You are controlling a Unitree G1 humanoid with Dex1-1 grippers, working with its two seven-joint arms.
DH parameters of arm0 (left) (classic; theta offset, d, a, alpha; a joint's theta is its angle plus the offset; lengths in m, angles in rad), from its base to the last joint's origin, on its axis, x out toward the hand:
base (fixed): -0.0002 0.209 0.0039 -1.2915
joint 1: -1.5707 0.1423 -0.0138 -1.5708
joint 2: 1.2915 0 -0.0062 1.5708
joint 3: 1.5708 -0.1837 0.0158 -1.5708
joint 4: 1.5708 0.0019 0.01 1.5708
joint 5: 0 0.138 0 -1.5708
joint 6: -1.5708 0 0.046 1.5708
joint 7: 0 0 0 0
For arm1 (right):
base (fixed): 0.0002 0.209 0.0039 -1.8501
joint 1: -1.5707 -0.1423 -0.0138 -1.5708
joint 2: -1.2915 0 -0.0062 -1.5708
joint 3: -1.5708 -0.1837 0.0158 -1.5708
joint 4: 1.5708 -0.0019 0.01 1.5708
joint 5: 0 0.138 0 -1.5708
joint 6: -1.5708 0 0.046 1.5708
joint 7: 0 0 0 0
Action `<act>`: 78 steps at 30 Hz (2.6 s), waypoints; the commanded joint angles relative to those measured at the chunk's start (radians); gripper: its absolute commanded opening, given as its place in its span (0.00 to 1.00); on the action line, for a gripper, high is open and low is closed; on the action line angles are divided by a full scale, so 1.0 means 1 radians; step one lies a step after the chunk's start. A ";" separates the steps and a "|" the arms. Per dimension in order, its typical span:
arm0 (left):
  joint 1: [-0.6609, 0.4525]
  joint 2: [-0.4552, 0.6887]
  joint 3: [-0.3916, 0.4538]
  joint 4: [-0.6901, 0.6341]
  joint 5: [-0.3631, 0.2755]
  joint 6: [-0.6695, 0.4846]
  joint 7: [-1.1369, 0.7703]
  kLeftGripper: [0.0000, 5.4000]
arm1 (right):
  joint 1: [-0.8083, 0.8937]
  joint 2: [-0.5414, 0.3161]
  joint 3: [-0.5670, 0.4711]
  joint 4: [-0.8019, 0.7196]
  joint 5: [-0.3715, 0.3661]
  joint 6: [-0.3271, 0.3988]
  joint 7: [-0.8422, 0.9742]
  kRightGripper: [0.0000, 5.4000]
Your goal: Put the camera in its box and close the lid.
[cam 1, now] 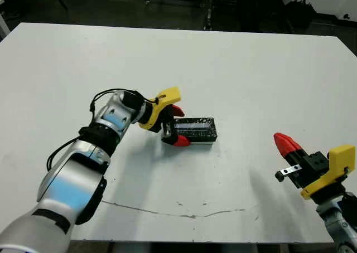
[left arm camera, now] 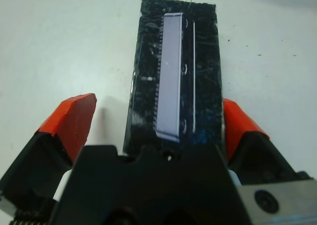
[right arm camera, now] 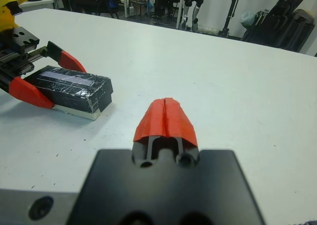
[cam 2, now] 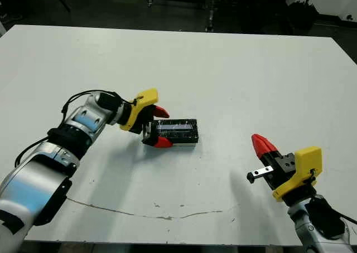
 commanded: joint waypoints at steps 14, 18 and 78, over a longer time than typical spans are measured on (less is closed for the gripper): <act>0.011 0.052 -0.009 -0.037 0.029 -0.005 0.036 1.00 | -0.002 -0.008 0.000 0.007 -0.009 -0.007 0.002 0.00; 0.003 0.062 -0.008 -0.030 0.033 -0.005 0.036 1.00 | -0.006 -0.008 -0.001 0.011 -0.013 -0.010 0.002 0.00; 0.422 0.036 0.211 -1.173 -0.416 0.531 0.618 0.62 | -0.003 -0.005 -0.004 0.015 -0.005 -0.009 0.004 0.00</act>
